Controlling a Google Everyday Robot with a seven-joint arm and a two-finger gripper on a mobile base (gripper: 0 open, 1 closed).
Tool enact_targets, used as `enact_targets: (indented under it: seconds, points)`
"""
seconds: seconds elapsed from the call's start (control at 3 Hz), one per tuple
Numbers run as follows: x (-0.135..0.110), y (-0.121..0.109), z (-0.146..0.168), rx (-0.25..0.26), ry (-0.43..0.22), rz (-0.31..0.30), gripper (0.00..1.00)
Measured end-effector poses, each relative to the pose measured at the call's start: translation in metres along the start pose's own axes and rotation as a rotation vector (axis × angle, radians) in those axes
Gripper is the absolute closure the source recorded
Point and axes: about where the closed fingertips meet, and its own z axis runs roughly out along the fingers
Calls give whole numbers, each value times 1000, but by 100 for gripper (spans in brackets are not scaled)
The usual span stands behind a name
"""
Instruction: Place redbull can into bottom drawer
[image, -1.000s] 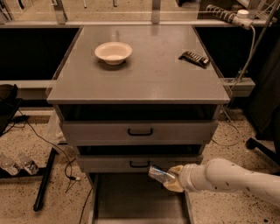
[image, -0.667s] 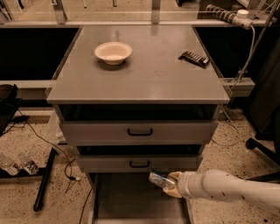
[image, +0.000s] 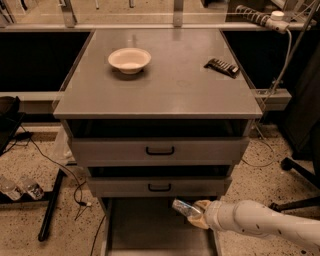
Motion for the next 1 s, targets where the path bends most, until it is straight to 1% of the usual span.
enact_targets:
  seconds: [0.33, 0.67, 1.0]
  points:
    - [18, 7, 26, -19, -3, 2, 100]
    - [52, 13, 73, -29, -19, 0, 100]
    - [96, 26, 123, -41, -22, 12, 100]
